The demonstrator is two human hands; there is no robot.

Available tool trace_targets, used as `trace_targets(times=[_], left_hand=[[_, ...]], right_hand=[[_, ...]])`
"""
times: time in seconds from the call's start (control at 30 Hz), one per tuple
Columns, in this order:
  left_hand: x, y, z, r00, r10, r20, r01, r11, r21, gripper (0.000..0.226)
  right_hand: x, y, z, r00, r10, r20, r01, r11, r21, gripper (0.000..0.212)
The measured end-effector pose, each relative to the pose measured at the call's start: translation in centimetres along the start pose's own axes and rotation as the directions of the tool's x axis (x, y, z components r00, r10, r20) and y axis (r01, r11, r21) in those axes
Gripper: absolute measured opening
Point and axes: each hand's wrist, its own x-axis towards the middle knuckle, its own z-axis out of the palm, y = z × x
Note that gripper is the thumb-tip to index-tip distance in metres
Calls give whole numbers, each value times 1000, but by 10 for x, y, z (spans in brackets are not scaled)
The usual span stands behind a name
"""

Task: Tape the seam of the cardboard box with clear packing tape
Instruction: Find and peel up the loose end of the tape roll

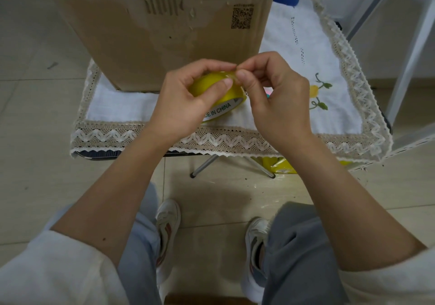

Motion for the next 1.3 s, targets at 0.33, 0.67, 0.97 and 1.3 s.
trace_targets(times=[0.33,0.67,0.97,1.3], left_hand=[[1,3,-1,999,11,53,-13,999,51,16],[-4,12,-3,997,-77,14,77,997,-10,15],[-3,15,-6,986,-105,132,122,984,-129,25],[-4,2,-8,962,-243,125,252,966,-62,29]], right_hand=[[3,-4,-5,985,154,76,-168,954,249,14],[11,-9,-16,872,483,-83,-448,855,261,12],[4,-2,-10,912,319,257,-369,913,176,15],[-3,5,-3,994,92,61,-93,996,10,5]])
